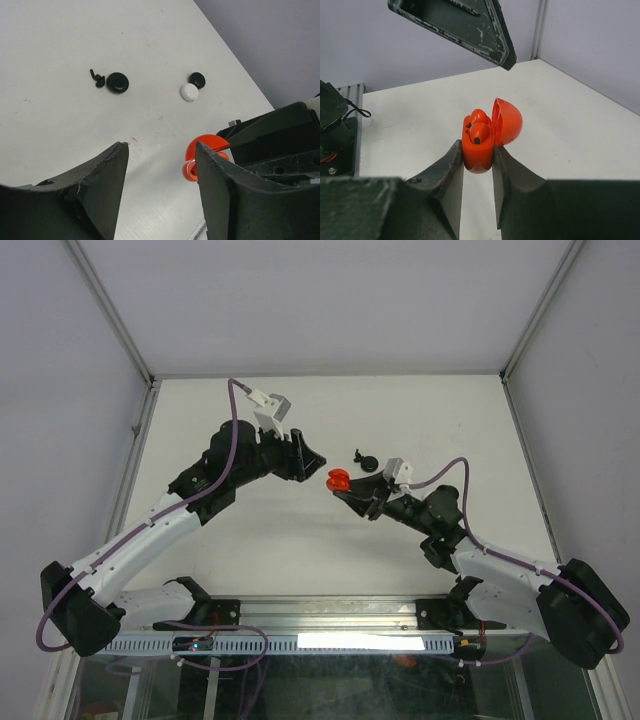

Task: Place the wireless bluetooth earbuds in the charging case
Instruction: Place the earbud in the charging case, then close the charging case, then place the charging case at the center of the board, then pick up the charging case at the center of the board.

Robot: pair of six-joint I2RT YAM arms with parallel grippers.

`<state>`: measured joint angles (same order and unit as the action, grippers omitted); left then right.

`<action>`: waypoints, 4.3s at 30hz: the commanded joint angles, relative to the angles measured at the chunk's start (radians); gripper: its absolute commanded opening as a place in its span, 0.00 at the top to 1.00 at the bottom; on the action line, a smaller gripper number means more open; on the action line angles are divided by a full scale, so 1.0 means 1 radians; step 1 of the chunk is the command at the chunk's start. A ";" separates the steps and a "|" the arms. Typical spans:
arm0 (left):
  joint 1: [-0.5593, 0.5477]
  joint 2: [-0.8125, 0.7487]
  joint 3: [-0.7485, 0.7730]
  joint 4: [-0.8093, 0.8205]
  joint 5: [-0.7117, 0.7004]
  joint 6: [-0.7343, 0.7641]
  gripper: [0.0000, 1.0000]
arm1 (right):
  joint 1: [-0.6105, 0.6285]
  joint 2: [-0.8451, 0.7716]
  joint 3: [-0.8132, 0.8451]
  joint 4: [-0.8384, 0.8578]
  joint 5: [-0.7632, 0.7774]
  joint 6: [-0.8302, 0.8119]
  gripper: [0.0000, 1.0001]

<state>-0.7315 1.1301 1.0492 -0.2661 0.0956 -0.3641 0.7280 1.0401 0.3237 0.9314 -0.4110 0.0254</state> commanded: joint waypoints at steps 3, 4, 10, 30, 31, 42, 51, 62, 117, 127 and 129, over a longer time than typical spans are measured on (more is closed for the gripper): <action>0.052 -0.026 -0.051 0.134 0.254 -0.068 0.38 | -0.008 0.003 0.036 0.119 -0.081 0.081 1.00; 0.055 -0.023 -0.057 0.142 0.272 -0.077 0.38 | -0.008 0.006 0.037 0.128 -0.086 0.090 1.00; 0.069 0.011 -0.102 0.258 0.419 -0.148 0.35 | -0.010 0.028 0.040 0.165 -0.103 0.127 1.00; 0.069 0.033 -0.148 0.432 0.609 -0.201 0.51 | -0.031 0.079 0.030 0.207 -0.153 0.237 1.00; 0.069 0.030 -0.151 0.443 0.615 -0.202 0.52 | -0.033 0.077 0.028 0.202 -0.156 0.243 1.00; 0.081 -0.007 -0.167 0.470 0.598 -0.175 0.50 | -0.050 0.040 0.018 0.080 -0.190 0.275 1.00; 0.087 -0.087 -0.127 0.185 0.172 -0.018 0.34 | -0.086 -0.038 0.088 -0.422 -0.015 0.314 1.00; 0.145 -0.122 -0.115 0.003 -0.271 0.045 0.01 | -0.243 -0.161 0.022 -0.820 0.209 0.459 1.00; 0.438 -0.111 -0.203 -0.058 -0.198 0.014 0.01 | -0.385 -0.031 0.269 -1.030 0.466 0.296 0.32; 0.450 -0.093 -0.206 -0.058 -0.154 0.011 0.01 | -0.286 0.255 0.412 -0.823 0.388 0.029 0.32; 0.452 -0.091 -0.206 -0.058 -0.148 0.012 0.01 | -0.277 0.329 0.443 -0.806 0.379 -0.042 0.32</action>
<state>-0.2924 1.0374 0.8440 -0.3439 -0.0902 -0.3485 0.4316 1.2858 0.6800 -0.0109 0.0029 0.1638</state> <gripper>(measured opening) 0.990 0.677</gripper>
